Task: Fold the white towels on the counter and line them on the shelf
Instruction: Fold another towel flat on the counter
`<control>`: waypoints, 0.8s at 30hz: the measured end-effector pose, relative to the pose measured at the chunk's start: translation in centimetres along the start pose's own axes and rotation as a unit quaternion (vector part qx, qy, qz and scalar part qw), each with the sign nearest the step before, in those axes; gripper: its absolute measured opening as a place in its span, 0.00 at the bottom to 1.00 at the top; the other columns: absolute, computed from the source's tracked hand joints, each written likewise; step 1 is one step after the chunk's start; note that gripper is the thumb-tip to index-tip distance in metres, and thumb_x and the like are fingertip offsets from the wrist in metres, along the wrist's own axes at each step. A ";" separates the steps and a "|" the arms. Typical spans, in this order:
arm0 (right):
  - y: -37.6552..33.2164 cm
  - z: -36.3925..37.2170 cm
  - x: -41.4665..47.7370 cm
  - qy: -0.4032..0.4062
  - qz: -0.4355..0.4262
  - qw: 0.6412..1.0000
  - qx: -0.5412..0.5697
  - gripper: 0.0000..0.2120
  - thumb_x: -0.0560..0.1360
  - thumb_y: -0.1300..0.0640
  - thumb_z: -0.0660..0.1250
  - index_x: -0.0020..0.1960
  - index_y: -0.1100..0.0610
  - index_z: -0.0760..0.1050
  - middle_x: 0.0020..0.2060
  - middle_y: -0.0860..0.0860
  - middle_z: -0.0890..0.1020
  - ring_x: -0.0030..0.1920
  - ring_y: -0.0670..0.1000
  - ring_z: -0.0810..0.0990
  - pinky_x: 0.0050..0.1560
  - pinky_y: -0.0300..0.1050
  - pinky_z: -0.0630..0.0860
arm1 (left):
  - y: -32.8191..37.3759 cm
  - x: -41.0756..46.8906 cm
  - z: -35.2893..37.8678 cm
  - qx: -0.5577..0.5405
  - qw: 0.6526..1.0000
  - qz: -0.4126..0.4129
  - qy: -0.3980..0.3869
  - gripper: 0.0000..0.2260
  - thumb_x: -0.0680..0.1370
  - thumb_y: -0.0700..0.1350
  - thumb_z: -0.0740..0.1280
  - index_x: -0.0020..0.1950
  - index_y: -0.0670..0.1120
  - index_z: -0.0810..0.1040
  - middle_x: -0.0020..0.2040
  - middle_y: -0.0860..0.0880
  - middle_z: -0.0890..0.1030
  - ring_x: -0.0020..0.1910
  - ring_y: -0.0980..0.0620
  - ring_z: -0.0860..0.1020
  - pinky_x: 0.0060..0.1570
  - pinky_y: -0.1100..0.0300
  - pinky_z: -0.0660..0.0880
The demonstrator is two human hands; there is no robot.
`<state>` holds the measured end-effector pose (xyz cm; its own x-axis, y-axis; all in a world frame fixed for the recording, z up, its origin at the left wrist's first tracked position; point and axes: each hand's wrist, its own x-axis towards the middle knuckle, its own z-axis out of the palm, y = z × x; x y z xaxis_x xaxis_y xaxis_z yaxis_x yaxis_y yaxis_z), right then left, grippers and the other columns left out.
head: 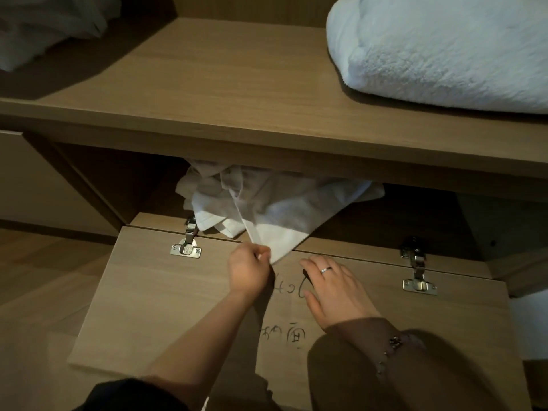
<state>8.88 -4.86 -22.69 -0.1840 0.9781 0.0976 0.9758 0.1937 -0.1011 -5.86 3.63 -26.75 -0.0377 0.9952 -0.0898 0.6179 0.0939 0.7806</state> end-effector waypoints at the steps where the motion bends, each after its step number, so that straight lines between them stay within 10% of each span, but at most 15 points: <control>1: 0.1 -0.2 0.0 -0.010 0.009 1.000 -0.001 0.30 0.58 0.51 0.78 0.58 0.55 0.77 0.50 0.49 0.81 0.48 0.48 0.82 0.47 0.41 0.79 | 0.2 -1.2 0.3 -0.002 1.000 0.009 -0.021 0.06 0.75 0.38 0.66 0.46 0.40 0.84 0.47 0.44 0.83 0.47 0.46 0.80 0.48 0.62 0.71; 5: 0.6 -1.0 0.0 -0.093 0.034 0.995 0.033 0.34 0.74 0.58 0.65 0.76 0.54 0.54 0.72 0.52 0.62 0.70 0.52 0.65 0.68 0.44 0.64 | 0.6 -6.4 1.4 -0.023 0.992 0.044 -0.114 0.06 0.75 0.39 0.66 0.48 0.48 0.82 0.45 0.49 0.82 0.33 0.60 0.76 0.38 0.71 0.71; 11: 0.8 -1.0 0.3 -0.217 0.022 0.974 0.066 0.53 0.69 0.65 0.67 0.75 0.45 0.31 0.76 0.45 0.38 0.65 0.54 0.71 0.59 0.47 0.72 | 1.1 -10.6 1.5 -0.082 0.967 0.205 -0.130 0.07 0.66 0.40 0.65 0.34 0.50 0.70 0.33 0.55 0.75 0.33 0.61 0.71 0.34 0.71 0.65; 14: 0.6 -0.1 0.6 -0.239 0.004 0.969 0.064 0.44 0.73 0.64 0.63 0.76 0.44 0.39 0.76 0.51 0.55 0.65 0.54 0.70 0.62 0.49 0.71 | 0.5 -11.2 1.3 -0.117 0.940 0.292 -0.133 0.07 0.66 0.40 0.63 0.36 0.51 0.68 0.33 0.56 0.72 0.32 0.61 0.70 0.35 0.72 0.64; 17: 0.2 0.7 0.8 -0.218 0.015 0.972 0.081 0.24 0.76 0.63 0.60 0.71 0.53 0.64 0.64 0.53 0.73 0.64 0.54 0.70 0.62 0.46 0.69 | 0.7 -9.0 -0.1 -0.202 0.962 0.185 -0.021 0.05 0.69 0.52 0.62 0.44 0.54 0.70 0.39 0.58 0.73 0.38 0.62 0.71 0.41 0.65 0.69; 20: 0.1 0.8 0.9 -0.168 0.040 0.976 0.132 0.13 0.74 0.63 0.61 0.57 0.58 0.75 0.54 0.55 0.78 0.56 0.54 0.75 0.49 0.40 0.66 | 1.2 -4.4 -1.7 -0.136 0.980 0.067 0.126 0.28 0.68 0.61 0.60 0.60 0.44 0.71 0.54 0.51 0.73 0.55 0.54 0.70 0.57 0.58 0.66; 24: 0.0 0.4 0.8 -0.164 0.090 0.960 0.207 0.08 0.75 0.58 0.62 0.49 0.61 0.77 0.48 0.55 0.80 0.49 0.55 0.78 0.44 0.43 0.69 | 1.0 -0.2 -2.2 -0.041 0.995 -0.091 0.011 0.45 0.68 0.63 0.71 0.75 0.42 0.56 0.71 0.43 0.64 0.70 0.45 0.63 0.68 0.51 0.62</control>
<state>8.65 -4.09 -22.98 -0.1112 0.9567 -0.2691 0.8776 -0.0325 -0.4783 -6.91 3.58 -24.61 -0.1612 0.9617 -0.2217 0.5328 0.2738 0.8007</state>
